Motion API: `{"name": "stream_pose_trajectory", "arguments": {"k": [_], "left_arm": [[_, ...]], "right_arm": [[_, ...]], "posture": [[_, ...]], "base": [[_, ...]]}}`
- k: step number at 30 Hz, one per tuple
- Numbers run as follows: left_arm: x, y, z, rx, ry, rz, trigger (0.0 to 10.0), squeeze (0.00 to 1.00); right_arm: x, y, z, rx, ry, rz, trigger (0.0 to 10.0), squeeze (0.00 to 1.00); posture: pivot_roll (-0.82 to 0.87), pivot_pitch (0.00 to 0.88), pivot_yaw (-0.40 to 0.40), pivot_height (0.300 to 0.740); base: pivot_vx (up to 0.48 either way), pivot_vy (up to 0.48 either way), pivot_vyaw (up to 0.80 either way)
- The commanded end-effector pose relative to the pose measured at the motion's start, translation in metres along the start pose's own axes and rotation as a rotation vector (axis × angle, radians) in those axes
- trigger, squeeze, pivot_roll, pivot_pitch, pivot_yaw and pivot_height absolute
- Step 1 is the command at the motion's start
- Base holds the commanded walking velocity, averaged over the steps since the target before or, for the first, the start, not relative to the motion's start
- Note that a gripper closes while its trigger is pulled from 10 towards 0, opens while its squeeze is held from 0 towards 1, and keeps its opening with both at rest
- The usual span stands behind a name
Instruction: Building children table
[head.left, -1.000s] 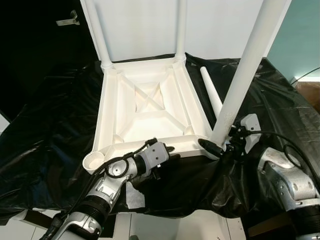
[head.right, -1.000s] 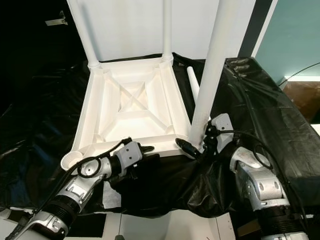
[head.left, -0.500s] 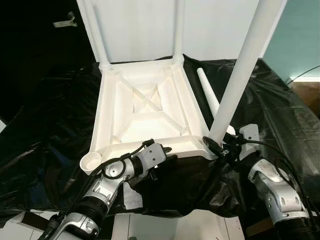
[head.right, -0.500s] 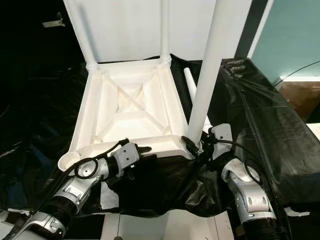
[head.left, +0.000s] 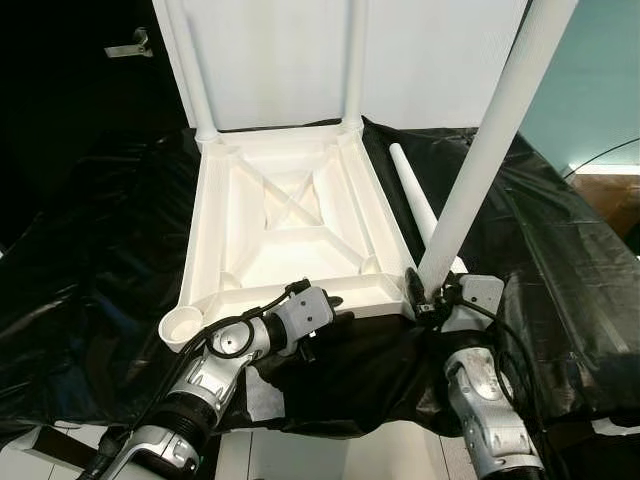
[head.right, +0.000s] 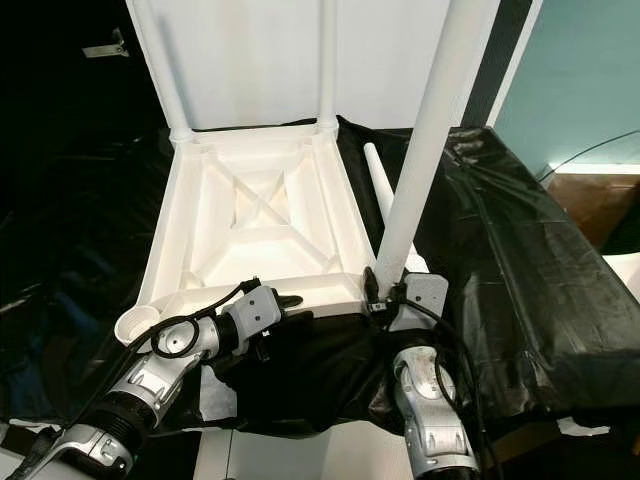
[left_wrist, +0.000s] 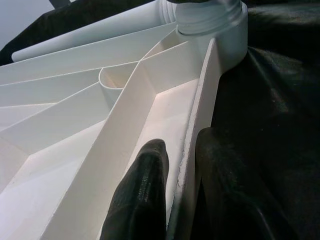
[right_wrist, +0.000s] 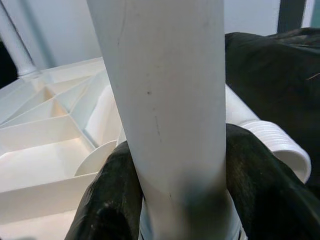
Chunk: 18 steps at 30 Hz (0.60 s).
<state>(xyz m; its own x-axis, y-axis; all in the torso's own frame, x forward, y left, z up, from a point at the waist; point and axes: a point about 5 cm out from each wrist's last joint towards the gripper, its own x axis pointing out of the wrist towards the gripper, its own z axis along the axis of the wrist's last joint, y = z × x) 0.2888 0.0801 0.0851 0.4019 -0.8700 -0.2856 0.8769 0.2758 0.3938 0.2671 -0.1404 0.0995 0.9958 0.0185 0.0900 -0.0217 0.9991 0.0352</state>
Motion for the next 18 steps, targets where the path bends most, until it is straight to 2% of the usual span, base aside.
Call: {"name": "stream_pose_trajectory", "arguments": {"k": [1, 5, 6, 7, 8, 9, 10, 13, 14, 16, 18], "left_arm": [[0.001, -0.025, -0.017, -0.028, 0.07, -0.122, 10.0, 0.0], [0.001, -0.022, -0.017, -0.024, 0.072, -0.12, 10.0, 0.0], [0.001, -0.021, -0.017, -0.023, 0.073, -0.119, 10.0, 0.0], [0.001, -0.021, -0.017, -0.023, 0.073, -0.119, 10.0, 0.0], [0.001, -0.021, -0.017, -0.022, 0.074, -0.118, 10.0, 0.0], [0.001, -0.021, -0.017, -0.022, 0.074, -0.118, 10.0, 0.0], [0.001, -0.021, -0.017, -0.022, 0.075, -0.117, 10.0, 0.0], [0.001, -0.021, -0.017, -0.022, 0.075, -0.117, 10.0, 0.0], [0.002, -0.021, -0.016, -0.023, 0.075, -0.119, 10.0, 0.0], [0.002, -0.021, -0.016, -0.023, 0.075, -0.119, 10.0, 0.0], [0.002, -0.021, -0.016, -0.022, 0.075, -0.119, 10.0, 0.0]], "right_arm": [[-0.001, -0.019, -0.015, -0.029, 0.086, -0.151, 0.0, 0.0], [0.0, -0.014, -0.015, -0.019, 0.094, -0.096, 0.0, 0.0], [-0.001, -0.012, -0.014, -0.024, 0.095, -0.057, 2.9, 0.0], [-0.001, -0.012, -0.014, -0.024, 0.095, -0.057, 2.9, 0.0], [-0.001, -0.012, -0.012, -0.041, 0.084, -0.024, 10.0, 0.0], [-0.001, -0.012, -0.012, -0.041, 0.084, -0.024, 10.0, 0.0], [0.002, -0.023, -0.003, -0.092, 0.038, 0.023, 10.0, 0.0], [0.004, -0.027, 0.001, -0.108, 0.022, 0.032, 10.0, 0.0], [0.011, -0.04, 0.013, -0.17, -0.023, 0.059, 10.0, 1.0], [0.011, -0.04, 0.013, -0.17, -0.023, 0.059, 10.0, 1.0], [0.015, -0.045, 0.022, -0.21, -0.047, 0.107, 10.0, 1.0]], "posture": [[-0.03, 0.007, -0.005, 0.74], [-0.03, 0.003, -0.002, 0.74], [-0.03, 0.003, -0.002, 0.74], [-0.03, 0.003, -0.002, 0.74], [-0.03, 0.002, -0.001, 0.74], [-0.03, 0.002, -0.001, 0.74], [-0.04, 0.0, 0.003, 0.74], [-0.04, 0.0, 0.003, 0.74], [-0.05, 0.003, 0.001, 0.74], [-0.05, 0.003, 0.001, 0.74], [-0.05, 0.005, -0.002, 0.74]], "base": [[0.0, 0.0, 0.0], [0.0, 0.0, 0.0], [0.0, 0.0, 0.0], [0.0, 0.0, 0.0], [0.0, 0.0, 0.0], [0.0, 0.0, 0.0], [0.0, 0.0, 0.0], [0.0, 0.0, 0.0], [0.0, 0.0, 0.0], [0.0, 0.0, 0.0], [0.0, 0.0, 0.0]]}}
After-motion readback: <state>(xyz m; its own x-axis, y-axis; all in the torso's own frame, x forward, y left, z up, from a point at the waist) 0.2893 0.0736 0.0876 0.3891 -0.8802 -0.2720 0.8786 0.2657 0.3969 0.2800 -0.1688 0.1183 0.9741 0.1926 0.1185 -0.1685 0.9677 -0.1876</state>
